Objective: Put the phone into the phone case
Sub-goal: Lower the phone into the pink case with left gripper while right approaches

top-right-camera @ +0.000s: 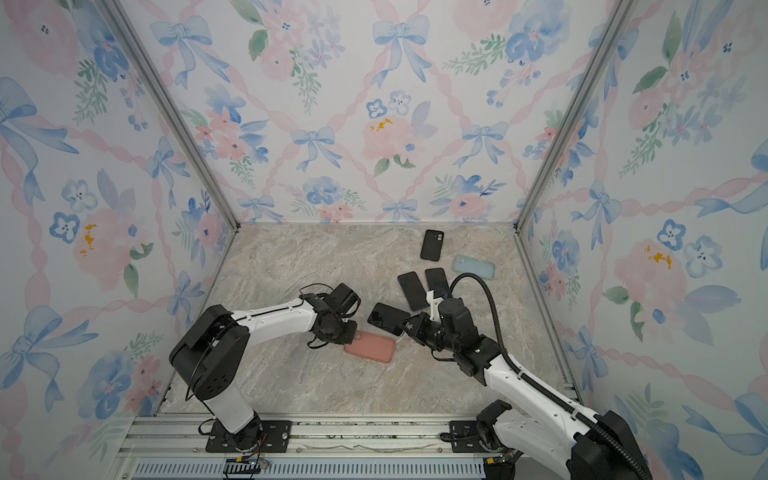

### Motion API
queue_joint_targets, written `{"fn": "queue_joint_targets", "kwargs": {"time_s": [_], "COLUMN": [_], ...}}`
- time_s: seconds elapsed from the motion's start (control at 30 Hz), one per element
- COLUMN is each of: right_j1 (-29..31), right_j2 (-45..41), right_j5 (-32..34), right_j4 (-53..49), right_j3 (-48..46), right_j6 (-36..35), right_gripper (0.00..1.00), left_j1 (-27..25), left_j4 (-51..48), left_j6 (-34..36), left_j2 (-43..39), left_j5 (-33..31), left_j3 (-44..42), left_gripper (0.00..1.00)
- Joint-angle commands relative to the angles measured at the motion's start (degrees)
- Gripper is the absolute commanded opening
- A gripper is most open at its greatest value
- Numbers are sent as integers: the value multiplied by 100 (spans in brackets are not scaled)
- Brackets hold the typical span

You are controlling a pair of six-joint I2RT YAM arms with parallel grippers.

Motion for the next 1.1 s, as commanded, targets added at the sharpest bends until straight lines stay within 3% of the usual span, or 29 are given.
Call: {"fn": "queue_joint_targets", "kwargs": {"time_s": [0.0,0.23,0.33,0.53,0.7,0.9,1.07], "right_j1": [52,60,48,-179,-210,-390,-427], "right_j2": [-285,-66,96,226,509,754,1111], "right_j5": [-170,-712,-1086,-1663,-1858,-1964,-2175], "right_j4": [88,247,239,376,401,462,665], "right_j3": [-38,-183,-140,-182,-191,-254,-242], "right_j6": [-265,-436,-545,-599,-748,-905,-889], "right_gripper": [0,0,0,0,0,0,0], "left_j1": [33,6,-2,138,602,1027,1044], "left_j4": [146,328,501,902,1663,1953,2223], "left_j6": [-298,-410,-308,-359,-464,-482,-556], "left_j2": [-232,-367,-595,-1087,-1340,-1616,-1456], "left_j5": [86,314,788,1311,2185,2464,2679], "left_j3": [-180,-390,-508,-879,-1447,-1836,-1895], "left_gripper": [5,19,37,53,55,56,57]}}
